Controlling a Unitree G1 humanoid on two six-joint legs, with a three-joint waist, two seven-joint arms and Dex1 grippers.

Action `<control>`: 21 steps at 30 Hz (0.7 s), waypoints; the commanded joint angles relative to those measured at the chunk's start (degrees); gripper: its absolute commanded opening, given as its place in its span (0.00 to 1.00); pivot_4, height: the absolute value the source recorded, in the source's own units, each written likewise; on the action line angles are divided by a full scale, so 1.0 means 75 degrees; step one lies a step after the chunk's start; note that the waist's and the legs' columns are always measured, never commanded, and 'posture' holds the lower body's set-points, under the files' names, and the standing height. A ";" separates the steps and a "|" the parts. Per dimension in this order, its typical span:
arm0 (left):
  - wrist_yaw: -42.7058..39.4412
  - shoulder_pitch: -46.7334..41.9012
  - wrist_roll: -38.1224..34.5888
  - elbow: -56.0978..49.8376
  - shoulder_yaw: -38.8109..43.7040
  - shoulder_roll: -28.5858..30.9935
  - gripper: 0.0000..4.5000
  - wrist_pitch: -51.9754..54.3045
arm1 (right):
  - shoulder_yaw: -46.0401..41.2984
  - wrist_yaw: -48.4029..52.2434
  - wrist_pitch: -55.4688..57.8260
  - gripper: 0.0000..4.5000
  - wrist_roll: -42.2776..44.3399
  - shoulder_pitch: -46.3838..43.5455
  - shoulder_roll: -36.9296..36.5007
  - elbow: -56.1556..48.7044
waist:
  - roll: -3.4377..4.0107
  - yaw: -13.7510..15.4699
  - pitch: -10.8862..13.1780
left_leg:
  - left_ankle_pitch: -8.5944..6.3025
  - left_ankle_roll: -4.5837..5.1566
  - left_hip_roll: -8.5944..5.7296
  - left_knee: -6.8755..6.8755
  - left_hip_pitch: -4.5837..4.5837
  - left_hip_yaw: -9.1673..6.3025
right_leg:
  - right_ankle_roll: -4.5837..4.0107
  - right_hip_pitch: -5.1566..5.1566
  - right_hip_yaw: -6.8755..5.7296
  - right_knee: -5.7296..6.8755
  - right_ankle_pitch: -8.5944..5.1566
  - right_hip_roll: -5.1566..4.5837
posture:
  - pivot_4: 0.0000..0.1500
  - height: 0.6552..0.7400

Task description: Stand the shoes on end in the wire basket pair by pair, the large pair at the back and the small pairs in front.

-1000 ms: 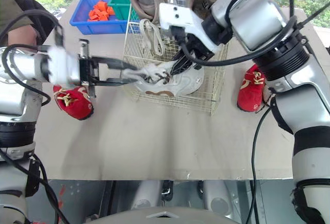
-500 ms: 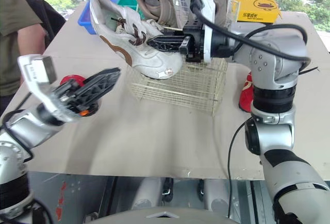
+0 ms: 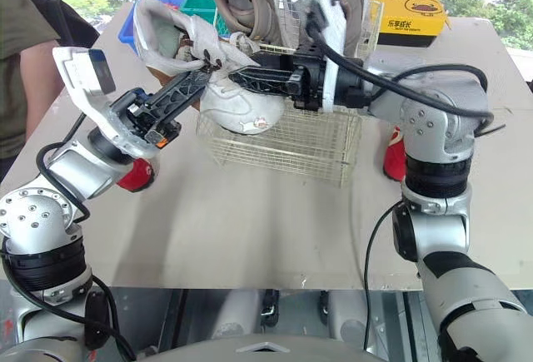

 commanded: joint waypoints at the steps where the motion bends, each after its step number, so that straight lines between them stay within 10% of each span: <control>1: -0.1306 -0.0572 0.1129 0.0326 0.0056 0.0874 0.14 -0.0336 | -0.0428 0.0426 -0.1365 0.79 -0.0024 0.0854 -0.0643 -0.1356 | 0.0000 0.0040 0.0000 | 0.0000 0.0000 -0.0002 0.0000 -0.0004 -0.0004 | 0.0001 0.0000 -0.0008 -0.0005 0.0000 0.0000 | 1.00 1.00; 3: -0.2188 -0.1011 0.2008 0.0832 -0.0232 0.1327 0.14 -0.0669 | -0.0675 0.0663 -0.1809 1.00 0.0145 0.1569 -0.1064 -0.1946 | 0.0001 0.0096 0.0001 | -0.0001 0.0001 -0.0007 -0.0004 0.0000 0.0007 | 0.0001 0.0000 -0.0019 -0.0008 -0.0001 0.0003 | 1.00 1.00; 21: -0.7522 -0.5706 0.8311 0.8118 -0.2944 0.0262 0.14 -0.7558 | -0.1750 -0.1235 -0.2467 1.00 0.1166 0.4800 -0.2344 -0.4603 | 0.0001 0.0136 0.0001 | -0.0020 0.0033 -0.0011 0.0008 0.0001 0.0023 | 0.0001 0.0003 -0.0010 -0.0019 -0.0003 0.0030 | 1.00 1.00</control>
